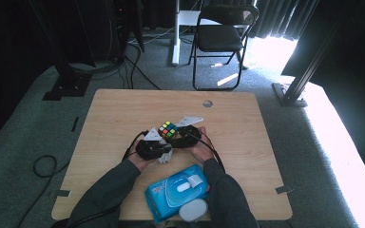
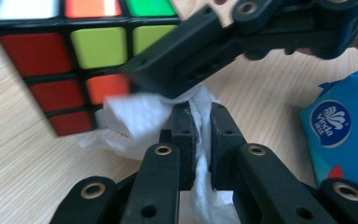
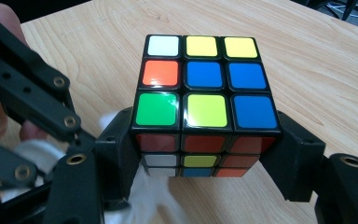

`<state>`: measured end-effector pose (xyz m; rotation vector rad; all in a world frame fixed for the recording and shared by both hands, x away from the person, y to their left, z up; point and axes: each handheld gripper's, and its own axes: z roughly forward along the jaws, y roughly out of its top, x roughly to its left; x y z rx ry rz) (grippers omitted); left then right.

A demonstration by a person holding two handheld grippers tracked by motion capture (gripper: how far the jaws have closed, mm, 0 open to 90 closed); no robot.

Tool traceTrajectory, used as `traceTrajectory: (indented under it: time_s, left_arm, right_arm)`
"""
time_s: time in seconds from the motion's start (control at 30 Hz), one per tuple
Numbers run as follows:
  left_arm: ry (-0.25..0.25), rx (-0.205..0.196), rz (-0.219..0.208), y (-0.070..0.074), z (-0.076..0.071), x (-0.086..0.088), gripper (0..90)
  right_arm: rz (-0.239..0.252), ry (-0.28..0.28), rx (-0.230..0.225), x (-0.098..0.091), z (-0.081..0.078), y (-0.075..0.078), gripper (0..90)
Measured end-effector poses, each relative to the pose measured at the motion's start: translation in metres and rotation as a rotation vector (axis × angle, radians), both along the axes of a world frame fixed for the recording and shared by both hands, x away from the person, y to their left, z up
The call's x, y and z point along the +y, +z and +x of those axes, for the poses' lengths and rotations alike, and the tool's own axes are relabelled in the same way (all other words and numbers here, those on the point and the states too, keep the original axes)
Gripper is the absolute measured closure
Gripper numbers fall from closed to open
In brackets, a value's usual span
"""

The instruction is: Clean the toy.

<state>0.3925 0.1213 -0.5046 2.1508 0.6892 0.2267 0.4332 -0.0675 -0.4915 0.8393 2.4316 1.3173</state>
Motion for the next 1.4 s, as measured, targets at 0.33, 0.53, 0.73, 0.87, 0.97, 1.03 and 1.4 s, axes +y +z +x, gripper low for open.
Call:
traceTrajectory:
  time_s: [0.33,0.53,0.73,0.87,0.97,1.03,1.4]
  left_arm:
    - [0.047,0.014,0.001,-0.007,0.006,0.013,83.0]
    - [0.127,0.021,-0.009,-0.01,0.013,0.029,82.7]
    - [0.201,0.032,-0.033,-0.014,0.021,0.042,82.7]
    - [0.224,0.039,-0.07,-0.015,0.023,0.047,82.7]
    - [0.211,0.037,-0.071,-0.016,0.022,0.046,82.7]
    - [0.195,0.035,-0.072,-0.016,0.02,0.043,82.8]
    - [0.079,0.009,-0.057,-0.017,0.008,0.017,82.5]
  right_arm:
    - [0.014,0.005,0.006,-0.004,-0.001,0.002,34.4]
    - [0.022,0.017,0.009,-0.006,-0.001,0.002,34.4]
    - [0.037,0.047,0.021,-0.003,-0.003,0.003,34.4]
    - [0.044,0.065,0.022,-0.001,-0.005,0.003,34.4]
    - [0.055,0.061,0.023,-0.001,-0.004,0.004,34.4]
    - [0.065,0.057,0.025,-0.001,-0.004,0.004,34.3]
    - [0.09,0.05,0.037,0.0,-0.002,0.004,34.3]
